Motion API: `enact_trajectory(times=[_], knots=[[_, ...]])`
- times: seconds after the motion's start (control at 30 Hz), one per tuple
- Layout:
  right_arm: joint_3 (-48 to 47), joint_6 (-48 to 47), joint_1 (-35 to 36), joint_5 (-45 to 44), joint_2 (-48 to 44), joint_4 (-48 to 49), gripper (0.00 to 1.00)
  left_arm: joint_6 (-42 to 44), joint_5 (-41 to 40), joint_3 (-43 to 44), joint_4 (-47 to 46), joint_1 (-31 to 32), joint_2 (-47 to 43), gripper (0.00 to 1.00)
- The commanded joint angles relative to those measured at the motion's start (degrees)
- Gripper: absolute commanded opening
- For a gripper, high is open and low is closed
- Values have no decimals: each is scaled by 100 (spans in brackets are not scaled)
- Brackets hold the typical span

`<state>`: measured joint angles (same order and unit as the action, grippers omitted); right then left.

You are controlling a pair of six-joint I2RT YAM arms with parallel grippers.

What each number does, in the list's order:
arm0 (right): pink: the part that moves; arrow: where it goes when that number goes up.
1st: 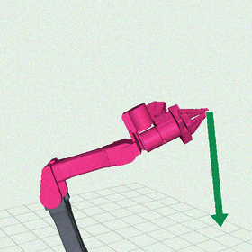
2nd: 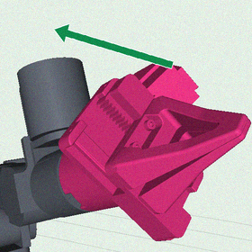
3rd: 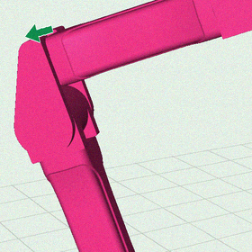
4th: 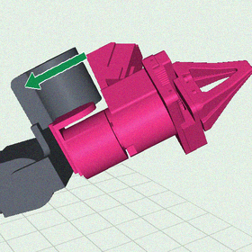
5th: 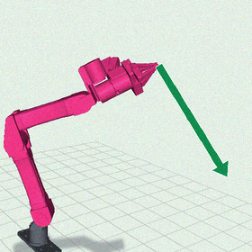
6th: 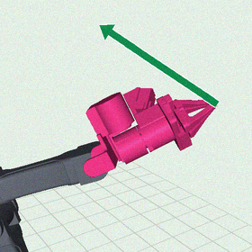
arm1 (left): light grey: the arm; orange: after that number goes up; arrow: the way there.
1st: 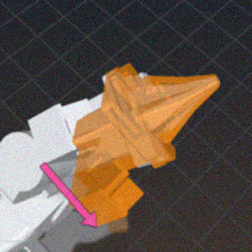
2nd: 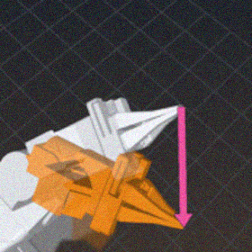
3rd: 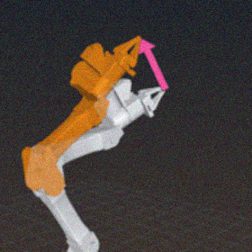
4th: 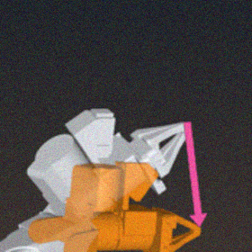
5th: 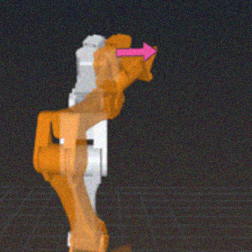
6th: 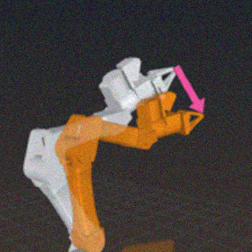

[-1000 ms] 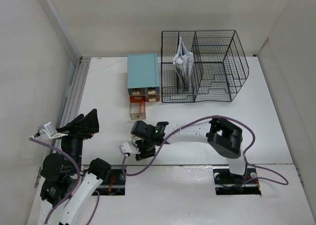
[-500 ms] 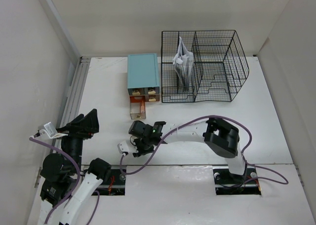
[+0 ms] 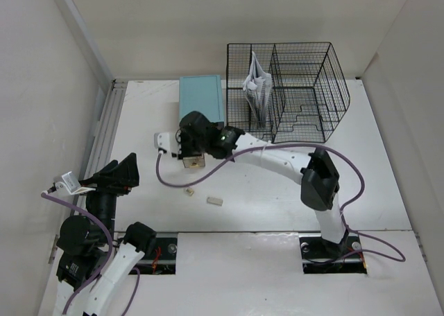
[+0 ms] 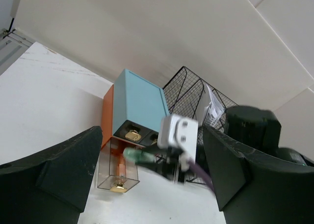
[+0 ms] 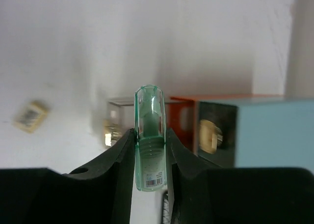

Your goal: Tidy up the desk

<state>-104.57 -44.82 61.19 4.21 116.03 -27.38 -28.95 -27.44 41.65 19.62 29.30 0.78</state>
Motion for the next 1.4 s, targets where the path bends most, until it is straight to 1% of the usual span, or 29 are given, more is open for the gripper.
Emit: enact_trajectory(times=[0.0,0.1,0.2,0.27,0.43,0.5,0.53,0.57,0.6,0.67,0.7,0.8,0.83,0.87,0.9,0.93,0.97,1.1,1.13,1.2,1.23,1.27,1.3,1.37], knots=[[-291,-45,-361,-114,359,233,0,12,46,-8,-169,41,-236,81],[-660,-45,-624,439,675,146,0,12,46,-8,-169,41,-236,81],[-1108,-45,-731,957,1044,-48,1,12,46,-8,-169,41,-184,81],[-1354,34,-793,1090,1193,-110,1,12,46,-8,-169,41,-183,81],[-1408,87,-845,1152,1387,-110,1,12,-7,-8,-169,41,-183,81],[-1408,139,-845,1152,1449,-163,4,12,-7,-8,-169,41,-183,81],[-1347,192,-845,1152,1501,-163,14,12,-7,-8,-169,41,-131,81],[-1346,193,-898,1083,1502,-163,14,12,-7,-8,-169,41,-130,81],[-1346,193,-898,1082,1502,-215,34,12,-7,-8,-169,41,-130,81],[-1224,245,-898,1021,1441,-216,44,12,-7,-8,-169,41,-130,81],[-1154,245,-898,1021,1379,-59,48,12,-7,-8,-169,41,-130,81],[-1021,394,-898,1021,1142,65,48,12,-7,-8,-169,41,-130,81],[-1021,395,-898,1021,1089,66,42,12,-7,-8,-169,41,-130,81],[-1021,534,-898,1021,993,66,33,12,-7,-8,-169,41,-130,81],[-1021,535,-898,1099,931,66,21,12,-7,-8,-169,41,-130,81],[-1021,605,-898,1204,861,5,5,12,-7,-8,-169,41,-130,81],[-864,606,-898,1336,782,4,0,12,-7,-8,-169,41,-130,81],[-504,659,-951,2661,386,-276,0,12,-7,-8,-116,41,-130,81],[-503,659,-951,3247,333,-538,0,12,-7,-8,-116,41,-130,81],[-503,379,-951,3804,385,-943,0,12,-7,-8,-116,41,-130,81],[-503,282,-951,4259,533,-1136,0,12,-7,-8,-116,41,-130,81],[-503,133,-951,4420,639,-1373,0,12,-7,-8,-116,41,-130,81],[-659,-199,-951,4518,884,-1889,0,12,-7,-8,-116,41,-130,81],[-722,-387,-890,4458,1079,-2244,0,12,-7,-8,-116,41,-130,81]])
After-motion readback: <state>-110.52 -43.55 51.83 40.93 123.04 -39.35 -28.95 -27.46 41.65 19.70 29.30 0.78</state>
